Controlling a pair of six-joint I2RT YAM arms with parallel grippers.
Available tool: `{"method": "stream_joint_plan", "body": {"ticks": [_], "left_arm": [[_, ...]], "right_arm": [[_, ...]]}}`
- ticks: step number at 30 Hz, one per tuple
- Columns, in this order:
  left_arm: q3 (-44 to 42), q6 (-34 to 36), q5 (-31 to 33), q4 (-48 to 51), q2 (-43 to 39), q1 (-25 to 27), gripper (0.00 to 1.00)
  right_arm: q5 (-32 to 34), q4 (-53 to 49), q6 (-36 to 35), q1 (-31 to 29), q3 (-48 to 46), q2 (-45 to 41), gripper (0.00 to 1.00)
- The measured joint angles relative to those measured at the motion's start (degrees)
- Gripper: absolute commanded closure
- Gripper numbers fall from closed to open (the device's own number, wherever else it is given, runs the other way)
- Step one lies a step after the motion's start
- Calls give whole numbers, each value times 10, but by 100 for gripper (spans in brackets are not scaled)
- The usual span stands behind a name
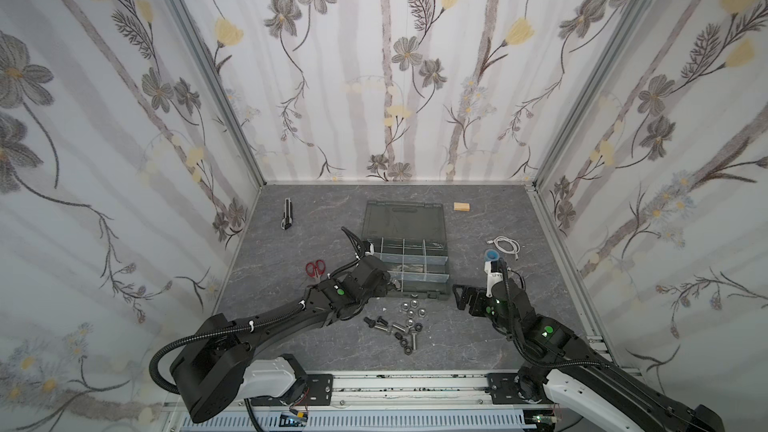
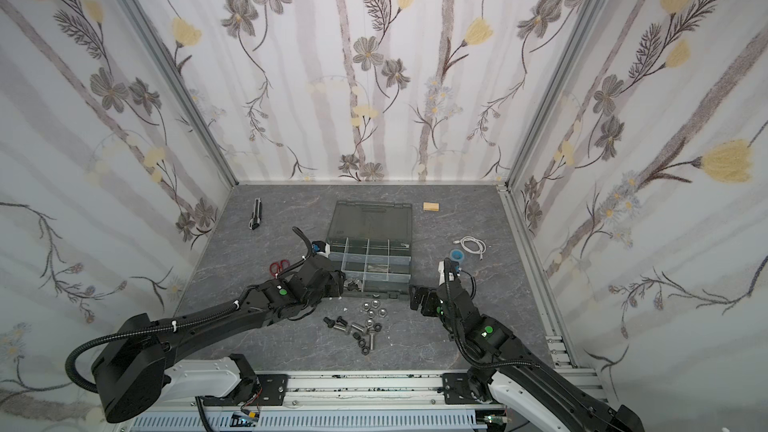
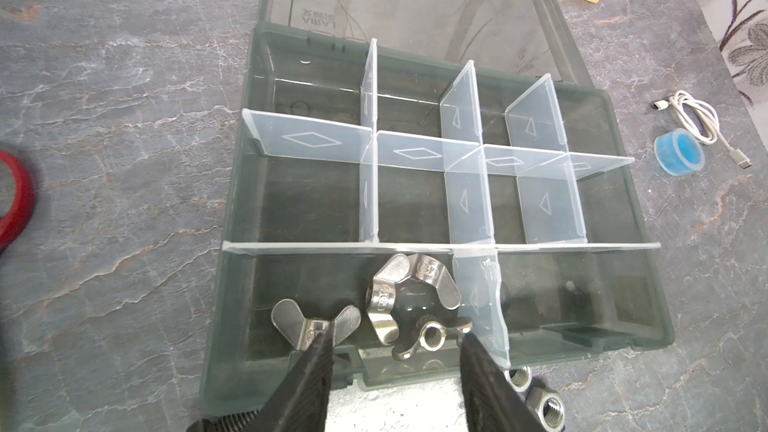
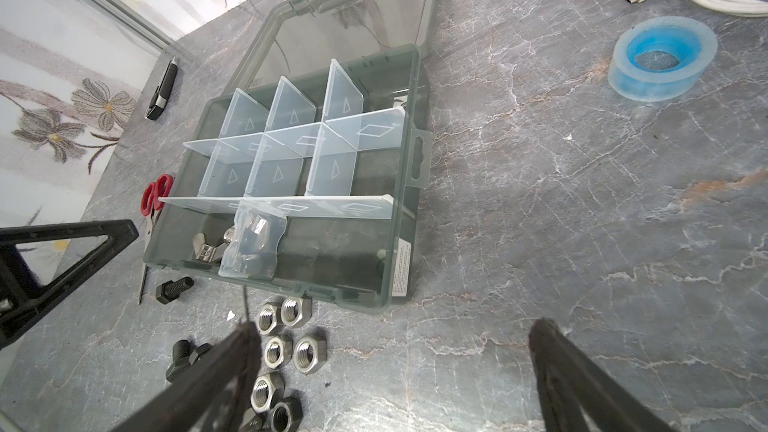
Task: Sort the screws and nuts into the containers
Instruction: 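Raise the left gripper over the box while the right gripper reaches toward the hex nuts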
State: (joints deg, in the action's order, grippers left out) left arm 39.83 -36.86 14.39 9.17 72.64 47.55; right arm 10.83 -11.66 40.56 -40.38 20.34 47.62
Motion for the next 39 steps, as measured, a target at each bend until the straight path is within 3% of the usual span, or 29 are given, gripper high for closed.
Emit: {"method": "stream_joint_plan", "body": {"ticks": [18, 30, 39], "left_arm": [[-47, -23, 8, -4, -66, -11, 46], [-65, -31, 10, -4, -85, -16, 45], [-81, -40, 10, -4, -107, -22, 44]], "right_arm": [[-21, 8, 5, -32, 14, 43, 11], [-9, 14, 14, -128, 38, 123, 17], [1, 25, 16, -185, 76, 214, 28]]}}
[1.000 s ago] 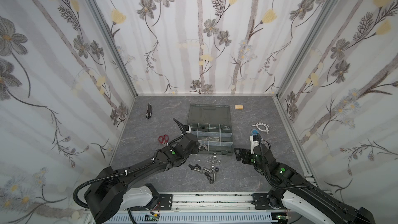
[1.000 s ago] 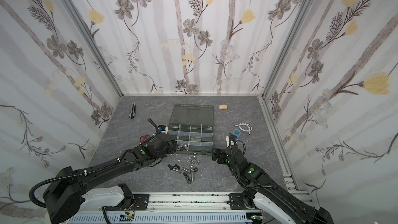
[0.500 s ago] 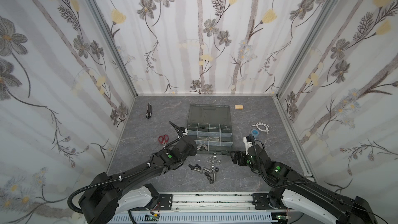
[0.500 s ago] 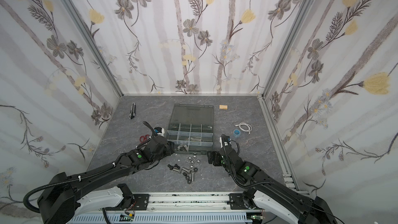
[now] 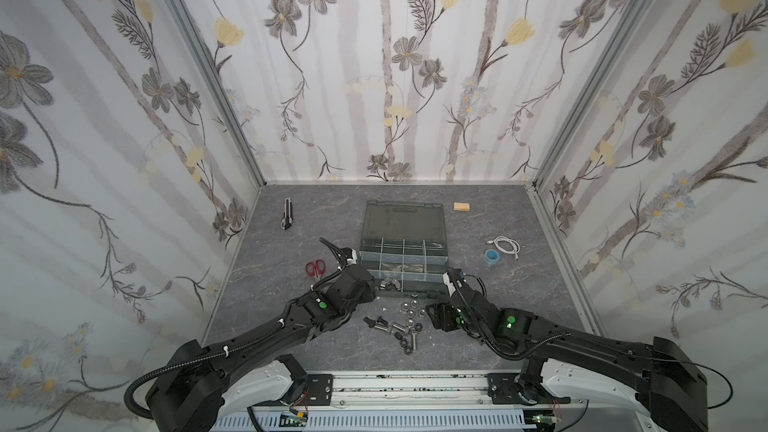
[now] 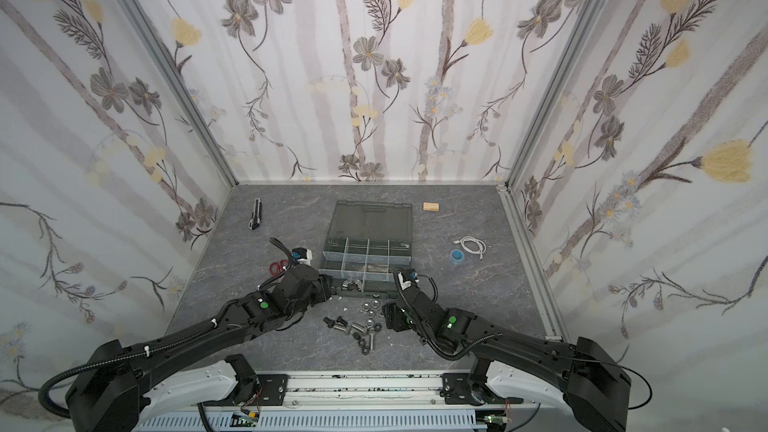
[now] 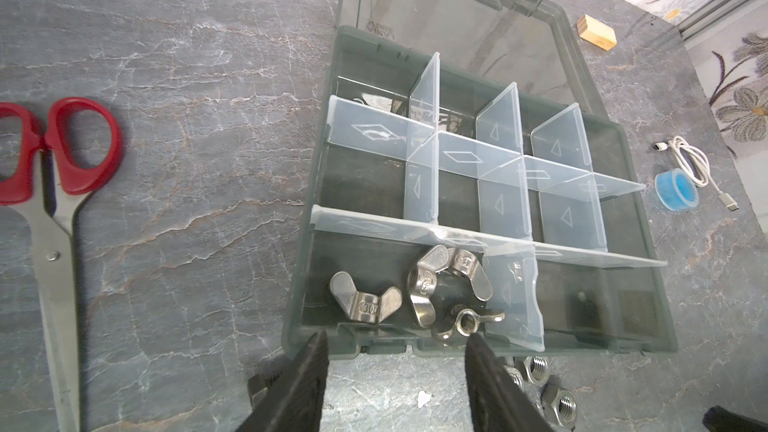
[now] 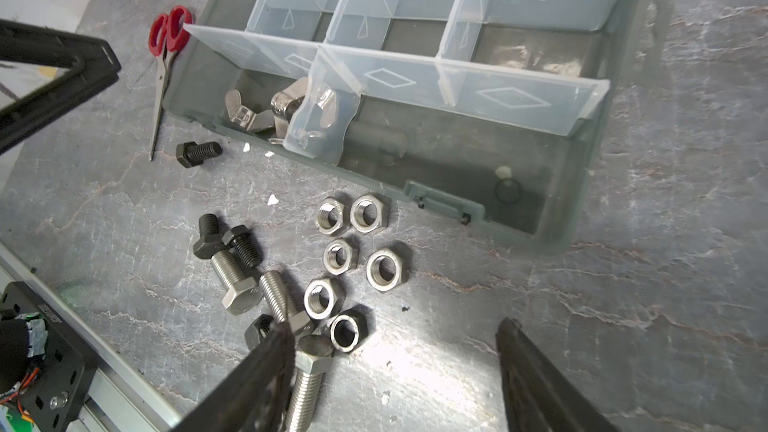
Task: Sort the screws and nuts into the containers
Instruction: 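Raise the left gripper over the box while the right gripper reaches toward the hex nuts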
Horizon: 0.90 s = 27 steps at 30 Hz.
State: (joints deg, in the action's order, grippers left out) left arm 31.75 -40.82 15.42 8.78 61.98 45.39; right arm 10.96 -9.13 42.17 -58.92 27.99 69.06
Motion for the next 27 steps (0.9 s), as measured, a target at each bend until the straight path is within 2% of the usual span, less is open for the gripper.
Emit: {"method": "stream_joint_plan", "body": {"ticks": [7, 13, 27], "left_arm": [[-11, -8, 0, 0, -16, -3, 44], [-15, -12, 0, 0, -19, -4, 44], [-17, -14, 0, 0, -18, -4, 44]], "right_arm": [[4, 10, 0, -17, 21, 49, 40], [19, 12, -1, -18, 32, 80, 46], [24, 10, -16, -24, 74, 177, 53]]}}
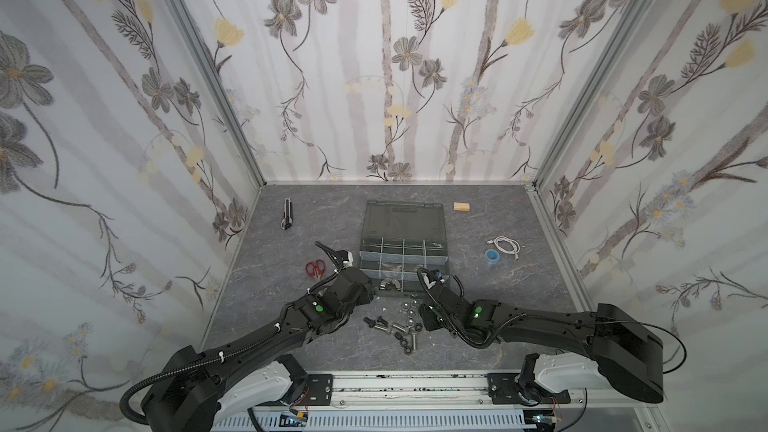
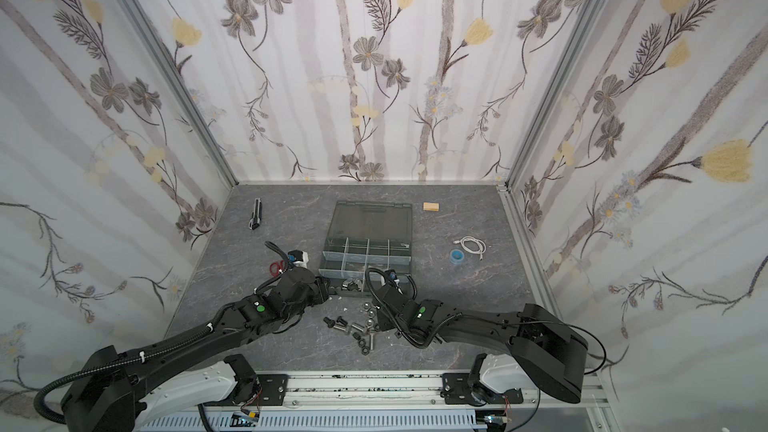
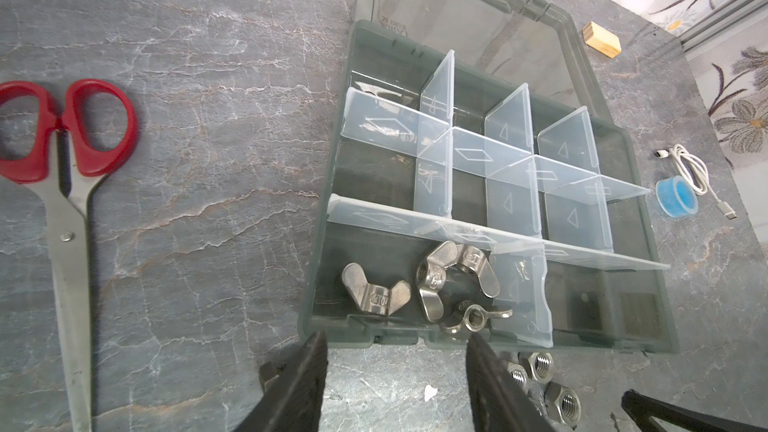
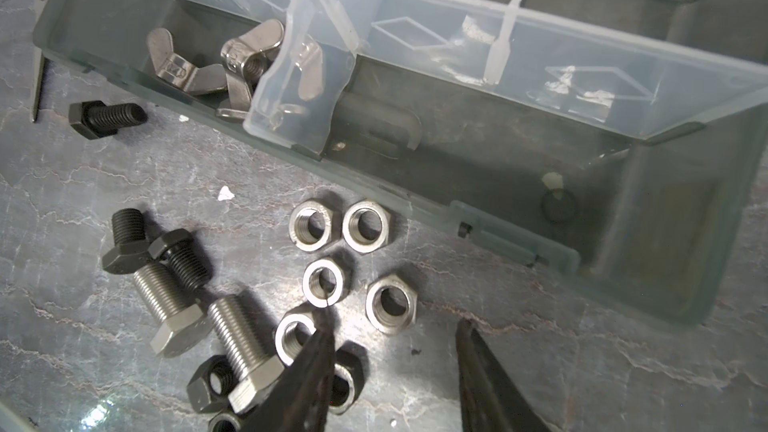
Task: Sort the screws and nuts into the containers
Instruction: 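Raise the left gripper over the box while the right gripper reaches toward the hex nuts, then lower the right gripper onto a silver hex nut and grasp it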
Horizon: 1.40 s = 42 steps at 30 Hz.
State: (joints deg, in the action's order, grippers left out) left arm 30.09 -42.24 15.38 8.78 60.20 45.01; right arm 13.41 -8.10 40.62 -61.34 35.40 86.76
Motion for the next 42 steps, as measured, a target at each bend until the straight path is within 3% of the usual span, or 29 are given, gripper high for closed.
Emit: {"method": "stream_joint_plan", "body": {"ticks": [19, 25, 29, 42], "left_arm": [[0, -2, -1, 0, 8, 0, 44], [0, -2, -1, 0, 9, 0, 44], [0, -2, -1, 0, 9, 0, 44], [0, -2, -2, 0, 9, 0, 44]], "right_arm": [[19, -40, -6, -13, 50, 107, 64], [33, -36, -6, -16, 55, 118, 67], [37, -35, -6, -16, 58, 122, 74], [33, -51, -6, -20, 59, 100, 76]]}}
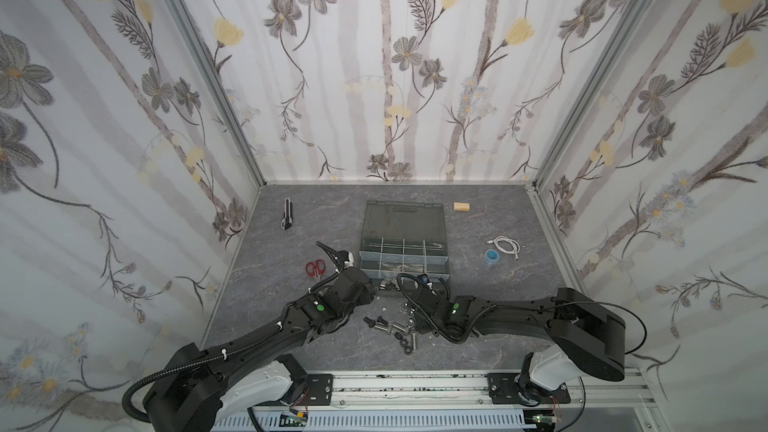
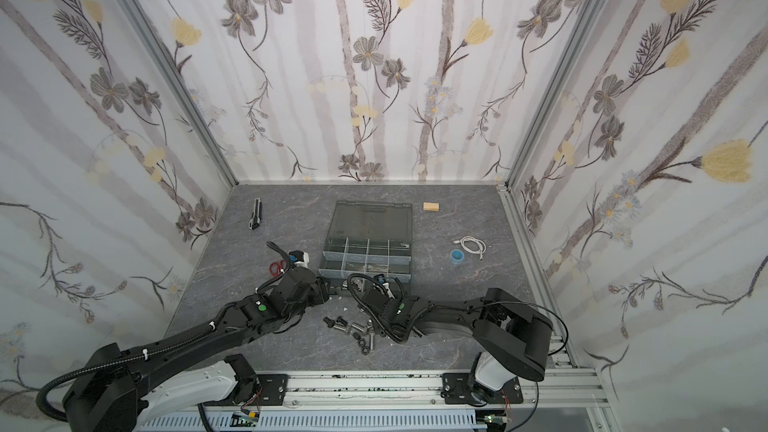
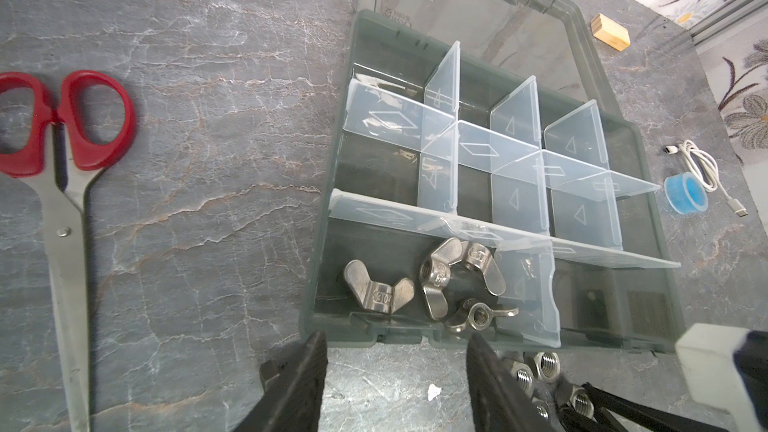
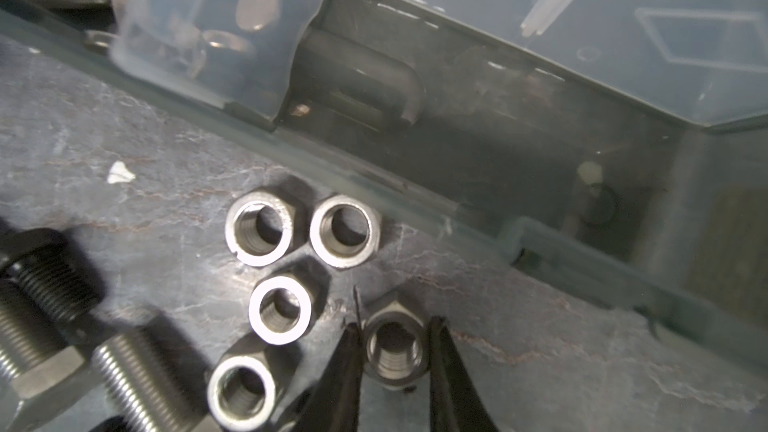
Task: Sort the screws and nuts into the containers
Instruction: 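Lower the right gripper onto a silver hex nut and grasp it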
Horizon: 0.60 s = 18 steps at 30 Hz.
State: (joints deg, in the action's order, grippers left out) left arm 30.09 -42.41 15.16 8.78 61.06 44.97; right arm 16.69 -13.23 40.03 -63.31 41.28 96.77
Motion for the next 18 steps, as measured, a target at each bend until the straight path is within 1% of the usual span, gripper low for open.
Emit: {"method": "stream_joint_plan", "body": {"ticks": [4, 11, 15, 18], "left_arm": [[0, 0, 0, 0, 0, 0, 44], [0, 0, 0, 0, -1, 0, 44], [-1, 0, -2, 0, 0, 0, 44], [-1, 0, -3, 0, 1, 0, 44]], "right_arm": [[0, -14, 0, -2, 9, -34, 76], [16, -45, -18, 5, 58, -93, 76], [23, -54, -40, 37, 75, -92, 76], [23, -51, -53, 57, 84, -75, 76]]}}
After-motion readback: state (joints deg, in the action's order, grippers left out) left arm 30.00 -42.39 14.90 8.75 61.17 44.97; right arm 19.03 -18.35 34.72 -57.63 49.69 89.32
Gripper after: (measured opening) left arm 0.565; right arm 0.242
